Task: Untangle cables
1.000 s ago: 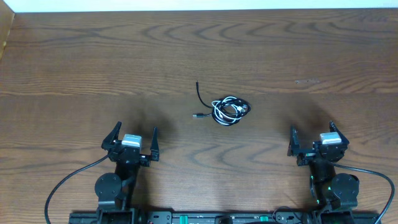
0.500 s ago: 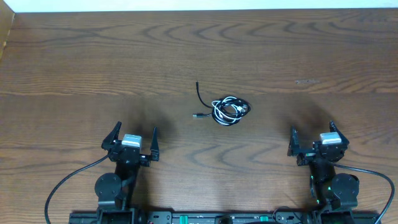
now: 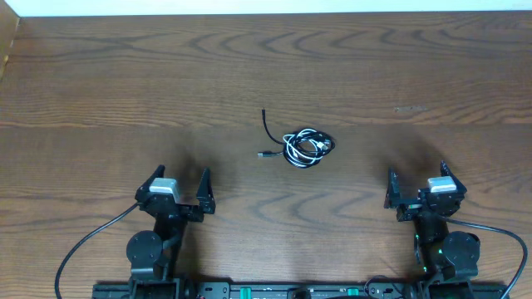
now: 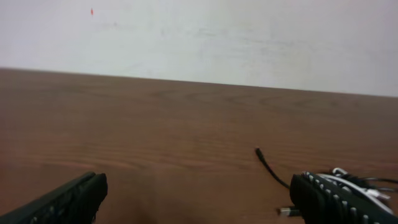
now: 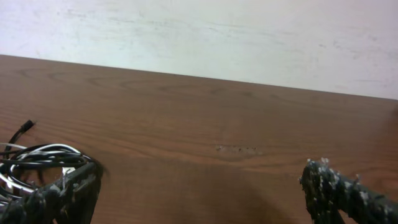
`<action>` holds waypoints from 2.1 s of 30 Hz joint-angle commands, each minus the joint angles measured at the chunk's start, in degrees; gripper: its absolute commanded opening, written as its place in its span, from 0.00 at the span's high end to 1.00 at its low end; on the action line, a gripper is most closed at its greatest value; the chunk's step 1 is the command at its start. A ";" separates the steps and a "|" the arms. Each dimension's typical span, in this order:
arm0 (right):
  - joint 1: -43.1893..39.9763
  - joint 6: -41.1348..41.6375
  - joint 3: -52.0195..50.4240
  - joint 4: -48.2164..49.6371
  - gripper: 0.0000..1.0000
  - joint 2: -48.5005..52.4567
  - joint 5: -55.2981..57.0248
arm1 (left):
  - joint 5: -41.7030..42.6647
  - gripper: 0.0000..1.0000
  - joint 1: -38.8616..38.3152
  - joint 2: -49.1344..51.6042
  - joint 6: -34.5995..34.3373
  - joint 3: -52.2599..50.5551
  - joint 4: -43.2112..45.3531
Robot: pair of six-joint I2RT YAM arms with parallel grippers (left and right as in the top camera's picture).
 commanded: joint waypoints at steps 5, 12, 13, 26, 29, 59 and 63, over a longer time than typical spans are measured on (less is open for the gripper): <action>-0.33 0.96 0.22 -0.83 0.01 0.04 -0.35 | 0.87 0.01 -0.22 3.30 -5.33 7.19 -10.60; -0.33 0.94 4.72 -6.91 0.01 5.81 -0.11 | 0.92 0.01 -0.22 16.72 -5.33 17.00 -16.72; -0.33 0.94 5.81 -7.76 0.01 7.26 -0.11 | 0.94 0.01 -0.24 19.08 -5.35 18.58 -17.35; -0.33 3.93 24.85 -19.15 0.01 32.24 -1.20 | 1.14 0.02 -0.22 50.73 -5.35 46.97 -39.32; -0.33 3.98 29.24 -22.67 0.01 37.07 -1.88 | 1.14 0.01 -0.22 56.81 -5.35 54.31 -46.95; -0.33 4.79 39.04 -28.70 0.01 45.22 -13.64 | 14.88 0.03 -7.52 74.01 -13.35 65.35 -34.45; -0.33 4.79 39.04 -28.74 0.01 45.24 -13.60 | 14.88 0.05 -11.04 80.39 -15.30 67.45 -34.18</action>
